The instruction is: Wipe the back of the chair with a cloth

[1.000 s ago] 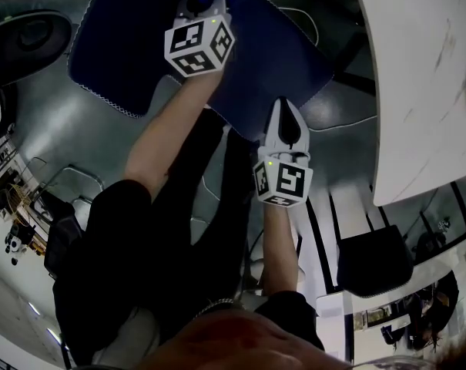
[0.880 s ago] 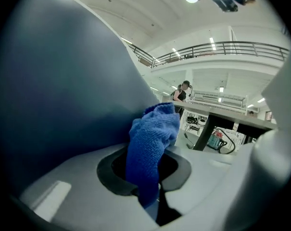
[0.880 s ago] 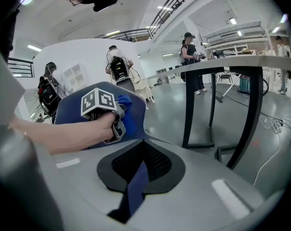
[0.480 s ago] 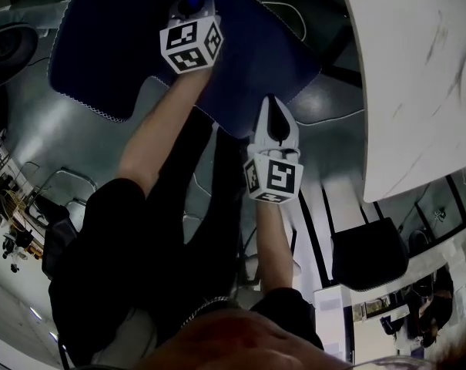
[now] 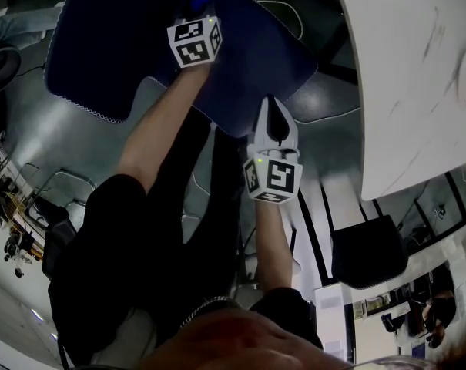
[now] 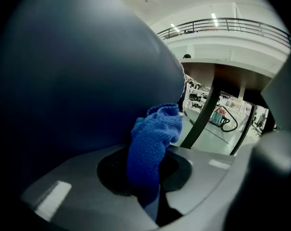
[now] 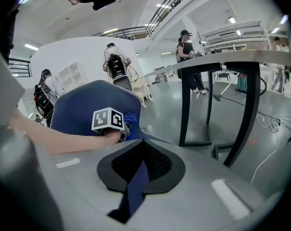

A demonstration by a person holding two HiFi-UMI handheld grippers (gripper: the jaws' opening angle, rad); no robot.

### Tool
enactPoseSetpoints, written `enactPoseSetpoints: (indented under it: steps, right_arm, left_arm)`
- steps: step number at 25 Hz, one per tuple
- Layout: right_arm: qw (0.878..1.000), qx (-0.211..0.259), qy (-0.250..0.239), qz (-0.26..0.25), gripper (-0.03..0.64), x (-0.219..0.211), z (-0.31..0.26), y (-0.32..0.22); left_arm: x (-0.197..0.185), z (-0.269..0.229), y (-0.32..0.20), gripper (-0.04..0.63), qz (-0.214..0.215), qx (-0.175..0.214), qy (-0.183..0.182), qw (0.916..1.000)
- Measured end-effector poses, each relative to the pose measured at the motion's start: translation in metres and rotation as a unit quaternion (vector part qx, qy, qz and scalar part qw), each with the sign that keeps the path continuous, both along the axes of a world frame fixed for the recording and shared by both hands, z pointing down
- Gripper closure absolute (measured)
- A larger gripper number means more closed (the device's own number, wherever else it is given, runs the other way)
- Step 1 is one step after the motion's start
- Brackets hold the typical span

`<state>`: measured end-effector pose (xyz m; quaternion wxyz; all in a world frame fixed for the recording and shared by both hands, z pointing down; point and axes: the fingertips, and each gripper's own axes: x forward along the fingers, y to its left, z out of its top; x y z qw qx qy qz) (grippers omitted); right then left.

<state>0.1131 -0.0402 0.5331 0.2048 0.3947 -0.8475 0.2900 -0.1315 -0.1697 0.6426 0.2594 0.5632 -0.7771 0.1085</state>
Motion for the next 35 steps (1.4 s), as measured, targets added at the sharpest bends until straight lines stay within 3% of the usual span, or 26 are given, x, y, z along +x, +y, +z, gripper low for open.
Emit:
enactPoseSetpoints:
  steps: [11,14,16,20,24,27,30,35]
  right_arm:
    - [1.0,0.003,0.004,-0.004,0.614,-0.004,-0.006,0.003]
    - [1.0,0.004,0.005,-0.006,0.614,-0.003,-0.005,0.005]
    - [1.0,0.003,0.005,-0.006,0.614,-0.004,-0.004,0.007]
    - [1.0,0.003,-0.001,-0.015,0.614,-0.015,-0.01,0.012]
    - [0.999,0.008,-0.011,-0.03,0.614,-0.036,-0.021,0.016]
    - [0.999,0.014,-0.018,-0.044,0.614,-0.051,-0.03,0.019]
    - [0.999,0.009,-0.027,-0.045,0.614,-0.053,-0.034,0.022]
    - [0.998,-0.001,-0.029,-0.048,0.614,-0.055,-0.033,0.027]
  left_arm:
    - [0.001,0.058,0.022,0.543,0.039,-0.098,-0.005,0.9944]
    - [0.007,0.054,0.022,0.543,0.046,-0.099,0.007,0.994]
    - [0.014,0.033,0.02,0.543,0.06,-0.073,0.0,0.9955]
    - [0.027,-0.047,0.017,0.543,0.087,0.014,-0.031,0.9956]
    - [0.016,-0.141,0.024,0.543,0.049,0.102,-0.042,0.9927]
    - [-0.003,-0.2,0.032,0.543,0.019,0.155,-0.063,0.9857]
    - [-0.027,-0.237,0.041,0.543,-0.018,0.179,-0.085,0.98]
    - [-0.057,-0.266,0.048,0.543,-0.059,0.192,-0.083,0.9761]
